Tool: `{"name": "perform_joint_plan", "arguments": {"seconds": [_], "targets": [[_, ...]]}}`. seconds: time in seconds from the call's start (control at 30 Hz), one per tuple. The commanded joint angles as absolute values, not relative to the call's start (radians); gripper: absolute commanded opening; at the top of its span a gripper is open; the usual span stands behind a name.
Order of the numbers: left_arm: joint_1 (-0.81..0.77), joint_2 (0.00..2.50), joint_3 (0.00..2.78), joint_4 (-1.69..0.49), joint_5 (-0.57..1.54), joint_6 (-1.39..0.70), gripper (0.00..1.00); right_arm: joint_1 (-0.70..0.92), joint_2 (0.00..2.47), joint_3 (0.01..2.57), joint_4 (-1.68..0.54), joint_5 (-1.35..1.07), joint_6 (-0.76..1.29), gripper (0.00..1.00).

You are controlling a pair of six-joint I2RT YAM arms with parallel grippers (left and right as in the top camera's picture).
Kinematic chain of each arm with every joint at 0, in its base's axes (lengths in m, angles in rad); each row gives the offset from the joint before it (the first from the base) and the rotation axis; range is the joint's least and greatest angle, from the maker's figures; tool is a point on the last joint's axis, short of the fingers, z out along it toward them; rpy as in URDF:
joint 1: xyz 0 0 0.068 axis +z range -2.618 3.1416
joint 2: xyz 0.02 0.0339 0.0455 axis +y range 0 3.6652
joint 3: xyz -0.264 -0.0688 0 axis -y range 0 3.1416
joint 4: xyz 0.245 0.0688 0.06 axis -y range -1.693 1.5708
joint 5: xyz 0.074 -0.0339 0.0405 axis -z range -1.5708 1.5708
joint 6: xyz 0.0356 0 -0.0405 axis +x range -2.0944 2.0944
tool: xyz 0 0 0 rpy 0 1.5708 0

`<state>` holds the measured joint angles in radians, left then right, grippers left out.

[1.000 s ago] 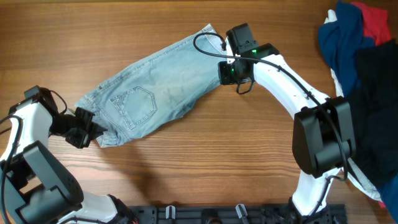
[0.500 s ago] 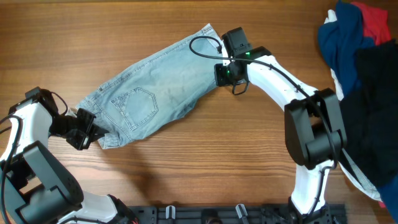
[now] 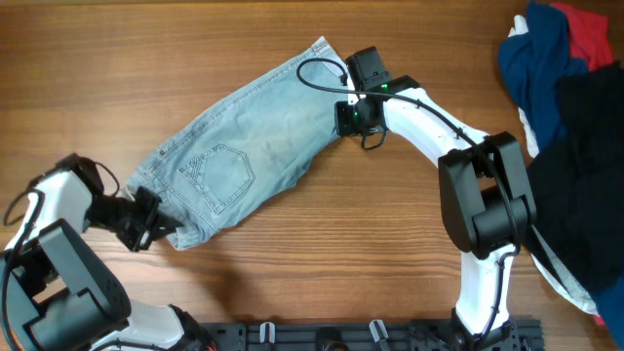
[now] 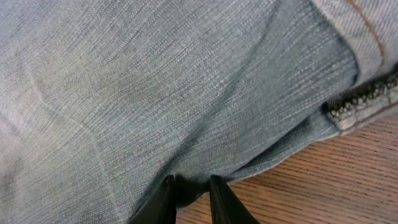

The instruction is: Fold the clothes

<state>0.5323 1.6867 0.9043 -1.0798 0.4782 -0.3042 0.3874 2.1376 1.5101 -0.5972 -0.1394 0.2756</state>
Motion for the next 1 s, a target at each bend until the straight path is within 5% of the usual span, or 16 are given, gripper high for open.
{"name": "perform_joint_plan", "arguments": {"seconds": [0.0, 0.17, 0.2, 0.27, 0.3, 0.57, 0.97], "targets": [[0.535, 1.695, 0.802, -1.037, 0.494, -0.331, 0.04, 0.393, 2.165, 1.527, -0.607, -0.159, 0.292, 0.19], [0.535, 1.695, 0.734, -0.990, 0.493, -0.354, 0.06, 0.393, 2.165, 1.527, -0.611, -0.159, 0.296, 0.19], [0.535, 1.695, 0.729, -0.990, 0.493, -0.356, 0.14, 0.393, 2.165, 1.527, -0.614, -0.159, 0.296, 0.19], [0.535, 1.695, 0.721, -0.977, 0.493, -0.356, 0.56, 0.393, 2.165, 1.527, -0.615, -0.159, 0.296, 0.19], [0.535, 1.695, 0.715, -0.955, 0.493, -0.356, 0.66, 0.393, 2.165, 1.527, -0.616, -0.159, 0.296, 0.18], [0.535, 1.695, 0.707, -0.823, 0.418, -0.453, 0.78, 0.393, 2.165, 1.527, -0.622, -0.159, 0.296, 0.19], [0.570, 1.695, 0.716, -0.384, 0.432, -0.680, 0.70, 0.393, 2.164, 1.527, -0.650, -0.167, 0.296, 0.18]]}}
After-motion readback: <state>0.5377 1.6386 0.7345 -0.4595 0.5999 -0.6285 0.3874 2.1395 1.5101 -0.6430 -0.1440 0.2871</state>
